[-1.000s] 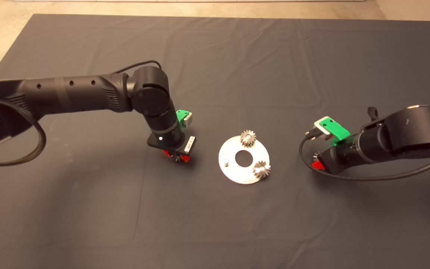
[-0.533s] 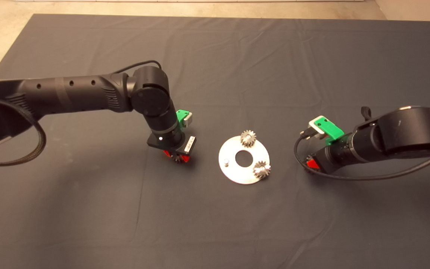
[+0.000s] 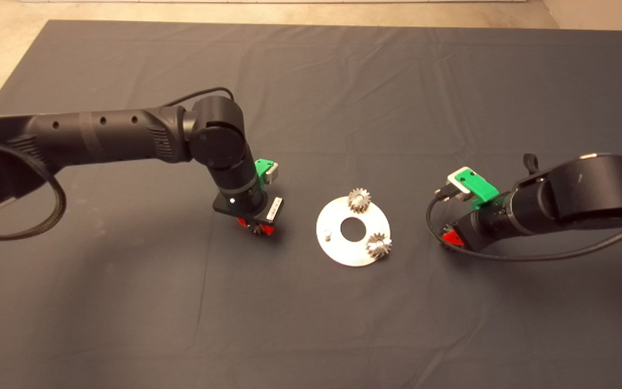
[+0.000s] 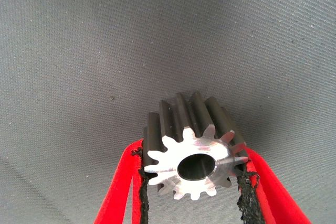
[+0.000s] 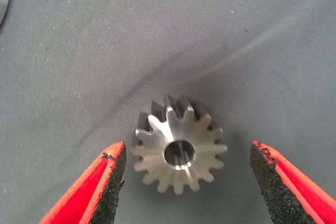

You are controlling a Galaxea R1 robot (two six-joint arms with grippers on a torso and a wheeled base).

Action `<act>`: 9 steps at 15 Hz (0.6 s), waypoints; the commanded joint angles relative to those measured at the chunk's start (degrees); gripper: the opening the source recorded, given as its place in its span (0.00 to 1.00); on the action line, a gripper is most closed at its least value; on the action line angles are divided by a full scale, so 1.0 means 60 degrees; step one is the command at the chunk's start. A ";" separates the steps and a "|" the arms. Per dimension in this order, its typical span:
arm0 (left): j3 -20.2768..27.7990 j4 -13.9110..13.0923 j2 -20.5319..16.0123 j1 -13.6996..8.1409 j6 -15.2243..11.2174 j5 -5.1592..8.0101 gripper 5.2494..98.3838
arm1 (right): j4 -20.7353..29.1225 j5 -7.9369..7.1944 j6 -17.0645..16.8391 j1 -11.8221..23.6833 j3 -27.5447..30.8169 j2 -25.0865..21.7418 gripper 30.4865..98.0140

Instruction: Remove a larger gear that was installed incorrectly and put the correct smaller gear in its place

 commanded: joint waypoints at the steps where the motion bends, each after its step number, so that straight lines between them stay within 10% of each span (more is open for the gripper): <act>1: 0.0453 0.0027 -0.0053 -0.0174 0.0004 0.0089 0.29 | -0.0107 -0.0021 0.0162 0.0742 0.0654 -0.0519 0.48; 5: 0.0677 -0.0075 -0.0127 -0.0618 -0.0126 0.0257 0.27 | 0.1771 -0.0021 0.0272 0.2271 0.1354 -0.1376 0.48; 9: 0.1176 -0.0412 -0.0010 -0.2005 -0.0661 0.0271 0.26 | 0.4157 -0.0036 0.0244 0.3712 0.1585 -0.1938 0.48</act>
